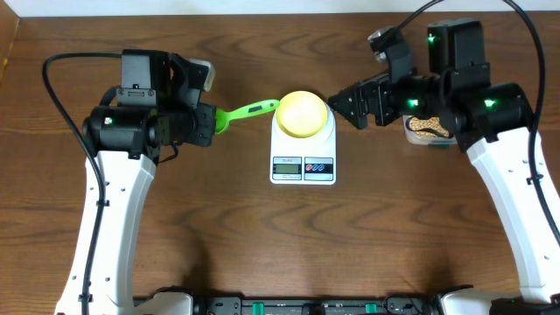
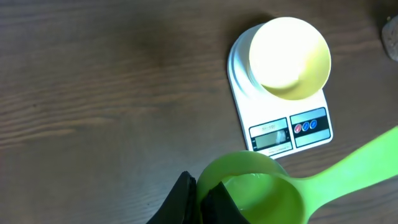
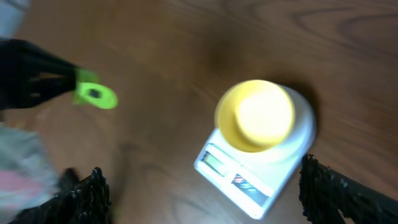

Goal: Scoop item into bowl and weigh 50g on scale
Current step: 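Lift the scoop with the left gripper and bring it over the scale, then grasp the scoop handle with the right gripper from the left gripper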

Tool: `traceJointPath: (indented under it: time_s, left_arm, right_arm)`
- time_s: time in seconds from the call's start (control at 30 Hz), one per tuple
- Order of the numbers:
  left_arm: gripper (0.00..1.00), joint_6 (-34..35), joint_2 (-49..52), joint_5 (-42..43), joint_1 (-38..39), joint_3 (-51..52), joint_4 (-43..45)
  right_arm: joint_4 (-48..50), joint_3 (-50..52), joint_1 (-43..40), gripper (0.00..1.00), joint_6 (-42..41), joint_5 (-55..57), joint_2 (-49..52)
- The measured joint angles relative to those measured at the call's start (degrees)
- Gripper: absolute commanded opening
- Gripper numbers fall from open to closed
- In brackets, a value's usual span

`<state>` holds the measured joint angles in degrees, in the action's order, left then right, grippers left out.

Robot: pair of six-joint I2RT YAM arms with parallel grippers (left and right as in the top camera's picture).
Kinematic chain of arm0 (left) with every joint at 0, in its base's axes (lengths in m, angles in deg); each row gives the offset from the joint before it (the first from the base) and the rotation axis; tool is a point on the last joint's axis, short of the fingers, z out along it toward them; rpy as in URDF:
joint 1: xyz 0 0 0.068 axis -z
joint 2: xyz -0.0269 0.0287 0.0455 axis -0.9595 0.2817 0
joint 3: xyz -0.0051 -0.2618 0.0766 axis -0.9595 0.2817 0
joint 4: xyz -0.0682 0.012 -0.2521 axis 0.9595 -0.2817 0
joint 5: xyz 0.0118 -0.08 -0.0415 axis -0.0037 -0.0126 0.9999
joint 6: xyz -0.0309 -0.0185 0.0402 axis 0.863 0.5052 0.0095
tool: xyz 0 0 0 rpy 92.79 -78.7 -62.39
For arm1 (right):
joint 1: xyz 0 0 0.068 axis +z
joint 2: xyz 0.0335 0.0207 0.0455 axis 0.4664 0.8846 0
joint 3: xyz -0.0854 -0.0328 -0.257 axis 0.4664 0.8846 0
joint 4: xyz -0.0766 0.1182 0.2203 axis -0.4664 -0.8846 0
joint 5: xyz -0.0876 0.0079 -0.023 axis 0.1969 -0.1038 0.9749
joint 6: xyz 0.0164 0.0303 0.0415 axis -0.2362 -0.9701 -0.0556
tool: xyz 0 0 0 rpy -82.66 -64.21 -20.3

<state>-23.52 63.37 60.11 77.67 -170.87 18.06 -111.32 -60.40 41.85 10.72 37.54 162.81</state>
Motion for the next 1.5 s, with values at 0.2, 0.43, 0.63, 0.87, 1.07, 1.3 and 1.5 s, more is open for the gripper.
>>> traceJointPath:
  time_s: [0.2, 0.43, 0.63, 0.87, 1.07, 1.3, 1.5]
  left_arm:
    - [0.07, -1.7, 0.0, -0.2, 3.5, 0.0, 0.4]
    - [0.07, -2.4, 0.9, -2.4, 10.8, 0.0, 4.5]
    - [0.07, -0.7, 1.1, -3.2, 14.8, 0.0, 10.4]
    - [0.08, 2.5, 1.1, -0.1, 17.1, 0.0, 13.2]
    - [0.07, 3.8, 1.1, 2.5, 19.8, 0.0, 14.4]
    - [0.07, 4.0, 1.1, 4.8, 20.5, 0.0, 15.6]
    - [0.07, 4.0, 1.1, 5.4, 20.5, 0.0, 16.3]
  right_arm:
    - [1.3, 0.0, -1.1, 0.95, -0.7, -10.8, 0.3]
    - [-0.8, 0.0, -1.1, 0.86, -2.1, -19.5, 2.2]
    - [-2.3, -0.1, -1.0, 0.84, -2.8, -21.6, 2.6]
    - [-2.4, -0.1, -0.7, 0.83, -3.0, -21.7, 2.6]
    - [-2.4, -0.1, -0.5, 0.75, -3.1, -21.3, 2.6]
    - [-2.4, -0.1, -0.5, 0.66, -4.1, -19.6, 2.6]
    - [-2.4, -0.1, -0.5, 0.5, -4.7, -18.9, 2.6]
